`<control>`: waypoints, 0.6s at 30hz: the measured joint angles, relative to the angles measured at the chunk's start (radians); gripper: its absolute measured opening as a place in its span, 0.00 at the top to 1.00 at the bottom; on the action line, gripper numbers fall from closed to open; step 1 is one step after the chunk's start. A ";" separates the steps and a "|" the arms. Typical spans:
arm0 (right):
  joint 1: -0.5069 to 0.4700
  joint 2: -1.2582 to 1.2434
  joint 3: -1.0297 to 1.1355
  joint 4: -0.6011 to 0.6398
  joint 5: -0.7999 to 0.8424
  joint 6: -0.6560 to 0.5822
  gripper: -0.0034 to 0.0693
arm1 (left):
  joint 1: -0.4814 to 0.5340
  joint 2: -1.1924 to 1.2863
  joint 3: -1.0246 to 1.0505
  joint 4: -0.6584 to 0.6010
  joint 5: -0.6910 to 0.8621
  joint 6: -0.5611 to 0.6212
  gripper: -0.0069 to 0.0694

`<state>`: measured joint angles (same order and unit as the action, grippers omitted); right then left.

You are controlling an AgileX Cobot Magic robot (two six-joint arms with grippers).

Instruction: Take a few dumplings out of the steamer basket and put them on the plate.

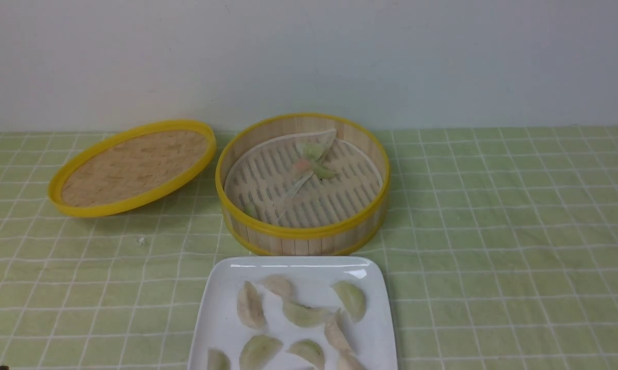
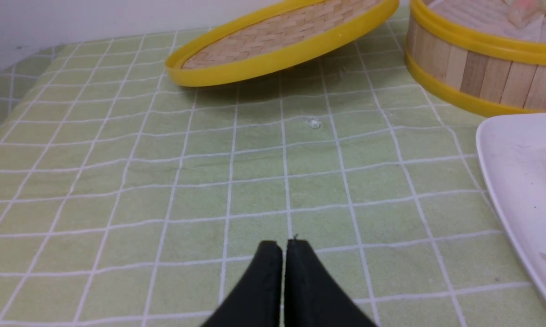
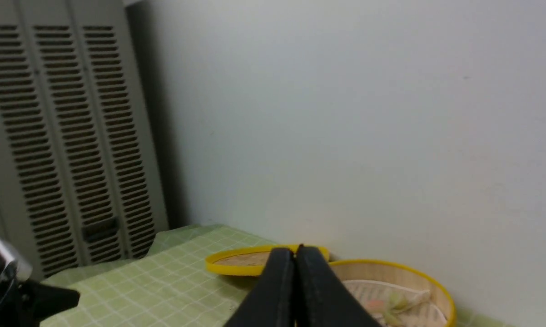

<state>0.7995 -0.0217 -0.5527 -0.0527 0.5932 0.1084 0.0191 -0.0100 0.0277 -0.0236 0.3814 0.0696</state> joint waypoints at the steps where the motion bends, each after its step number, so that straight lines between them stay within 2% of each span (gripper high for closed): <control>1: 0.000 0.000 0.030 0.039 -0.036 -0.050 0.97 | 0.000 0.000 0.000 0.000 0.000 0.000 0.92; 2: 0.000 0.000 0.083 0.091 -0.105 -0.120 0.97 | 0.000 0.000 0.000 0.000 0.000 0.000 0.92; 4: 0.000 0.000 0.145 0.122 -0.174 -0.161 0.97 | 0.000 0.000 0.000 0.000 0.000 0.000 0.92; 9: -0.018 0.002 0.304 0.139 -0.285 -0.198 0.97 | 0.000 0.000 0.000 0.000 0.000 0.000 0.92; 15: -0.264 0.002 0.493 0.150 -0.298 -0.202 0.97 | 0.000 0.000 0.000 0.000 0.000 0.000 0.92; 18: -0.438 0.003 0.571 0.153 -0.290 -0.202 0.97 | 0.000 0.000 0.000 0.000 0.000 0.000 0.92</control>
<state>0.3617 -0.0183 0.0179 0.1006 0.3036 -0.0936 0.0191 -0.0100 0.0277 -0.0236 0.3815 0.0696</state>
